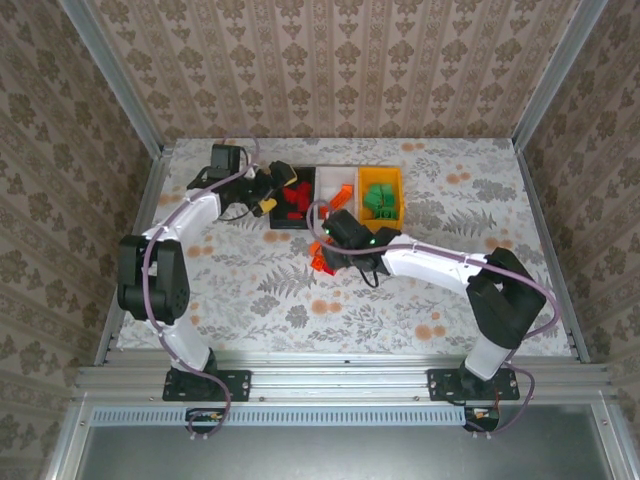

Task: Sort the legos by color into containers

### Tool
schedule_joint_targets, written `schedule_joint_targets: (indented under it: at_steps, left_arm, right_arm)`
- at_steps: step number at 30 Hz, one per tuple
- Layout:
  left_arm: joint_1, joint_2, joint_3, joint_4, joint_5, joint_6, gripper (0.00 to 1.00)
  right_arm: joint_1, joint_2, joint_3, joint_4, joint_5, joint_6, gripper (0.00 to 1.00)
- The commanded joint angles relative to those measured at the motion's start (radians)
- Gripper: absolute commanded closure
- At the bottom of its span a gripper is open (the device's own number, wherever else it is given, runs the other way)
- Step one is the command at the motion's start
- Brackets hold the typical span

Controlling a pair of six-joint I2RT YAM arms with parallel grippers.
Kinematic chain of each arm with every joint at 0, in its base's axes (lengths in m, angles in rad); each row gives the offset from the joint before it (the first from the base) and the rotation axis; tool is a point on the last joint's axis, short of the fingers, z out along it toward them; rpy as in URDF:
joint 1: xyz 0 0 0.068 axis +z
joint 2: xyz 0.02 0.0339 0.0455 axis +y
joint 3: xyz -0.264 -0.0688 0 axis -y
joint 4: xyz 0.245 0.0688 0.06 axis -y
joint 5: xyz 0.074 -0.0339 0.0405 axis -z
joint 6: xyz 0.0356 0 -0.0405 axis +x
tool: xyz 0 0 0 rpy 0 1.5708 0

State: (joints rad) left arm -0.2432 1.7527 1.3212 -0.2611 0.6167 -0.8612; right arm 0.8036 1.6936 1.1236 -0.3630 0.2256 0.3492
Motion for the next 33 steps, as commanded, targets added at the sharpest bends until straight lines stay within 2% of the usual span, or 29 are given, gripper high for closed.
schedule_joint_targets:
  at_steps: [1, 7, 16, 28, 33]
  left_arm:
    - [-0.001, -0.025, 0.013, -0.023, 0.008, 0.027, 0.00]
    - [-0.004, -0.028, 0.023, -0.044, -0.006, 0.051, 0.00]
    - [-0.001, -0.015, 0.027, -0.047, -0.002, 0.053, 0.00]
    - [0.004, -0.010, 0.024, -0.040, 0.002, 0.047, 0.00]
    - [0.004, -0.013, 0.024, -0.041, 0.001, 0.048, 0.00]
  right_arm:
    - [0.007, 0.015, -0.002, 0.024, -0.031, -0.072, 0.41]
    - [0.031, 0.120, 0.070, 0.014, 0.007, -0.156, 0.41]
    - [0.034, 0.219, 0.136, 0.020, 0.002, -0.196, 0.42]
    - [0.050, 0.230, 0.115, 0.012, 0.050, -0.219, 0.56]
    - [0.072, 0.235, 0.110, 0.009, 0.066, -0.220, 0.56]
